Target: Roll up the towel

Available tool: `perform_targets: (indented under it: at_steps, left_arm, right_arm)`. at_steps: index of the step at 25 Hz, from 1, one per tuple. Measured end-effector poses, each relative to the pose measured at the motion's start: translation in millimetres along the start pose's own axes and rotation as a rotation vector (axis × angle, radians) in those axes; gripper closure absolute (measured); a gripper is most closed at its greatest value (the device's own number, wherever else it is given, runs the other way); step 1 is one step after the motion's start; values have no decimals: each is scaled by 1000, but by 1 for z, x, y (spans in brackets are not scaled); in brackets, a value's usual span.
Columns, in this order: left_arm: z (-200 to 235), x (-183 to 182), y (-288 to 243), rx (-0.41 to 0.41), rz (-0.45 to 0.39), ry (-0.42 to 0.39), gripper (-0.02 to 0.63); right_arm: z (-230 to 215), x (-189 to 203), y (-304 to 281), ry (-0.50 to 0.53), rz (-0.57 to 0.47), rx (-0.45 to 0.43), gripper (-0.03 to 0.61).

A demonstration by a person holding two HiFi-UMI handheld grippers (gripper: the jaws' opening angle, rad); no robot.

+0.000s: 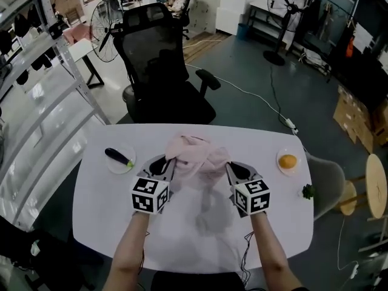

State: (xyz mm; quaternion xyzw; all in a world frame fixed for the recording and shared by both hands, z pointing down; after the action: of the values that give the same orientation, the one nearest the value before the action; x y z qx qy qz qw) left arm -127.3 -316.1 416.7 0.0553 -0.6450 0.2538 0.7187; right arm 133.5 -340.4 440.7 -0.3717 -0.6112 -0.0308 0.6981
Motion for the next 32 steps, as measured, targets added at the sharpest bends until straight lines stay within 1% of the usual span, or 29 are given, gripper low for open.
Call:
perform_targets:
  at_steps: [2,4,10,15,20,26,30,32]
  left_arm:
    - [1,-2,13,18,-20,62,558]
    - [1,-2,26,36,-33,105,558]
    - [-6,9,65,88,-27,169,558]
    - [-14,27,94,116,8,210,558]
    - [-18,50,116,131,51,245,558]
    - [-18,86,135,136,104,350,558]
    - [-20,109,138,141,146,412,558]
    - [-22,122,136,130,178,441,558]
  right_arm:
    - [0,-2,15,5,-12,21,561]
    - [2,-2,31,8,-21,44,561]
    - [17,9,83,10,-42,122,561]
    - [30,28,120,-25,-38,178,561]
    - [35,55,151,-82,-19,237,561]
    - [35,95,183,-147,24,309,561]
    - [30,118,193,-187,57,328,561]
    - [30,130,191,-193,90,335,561]
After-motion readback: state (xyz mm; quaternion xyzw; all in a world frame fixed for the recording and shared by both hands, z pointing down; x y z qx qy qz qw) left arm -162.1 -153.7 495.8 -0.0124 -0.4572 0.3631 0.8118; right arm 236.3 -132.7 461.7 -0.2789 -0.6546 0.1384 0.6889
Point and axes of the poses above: the fingertips, and each gripper's own axes: y backward along the fingers, z to its left, x out of its underside, the point moved 8 cm from there along y, backward along the fingers, and after that the axes turned 4 degrees about x, right-handed, at the moved point
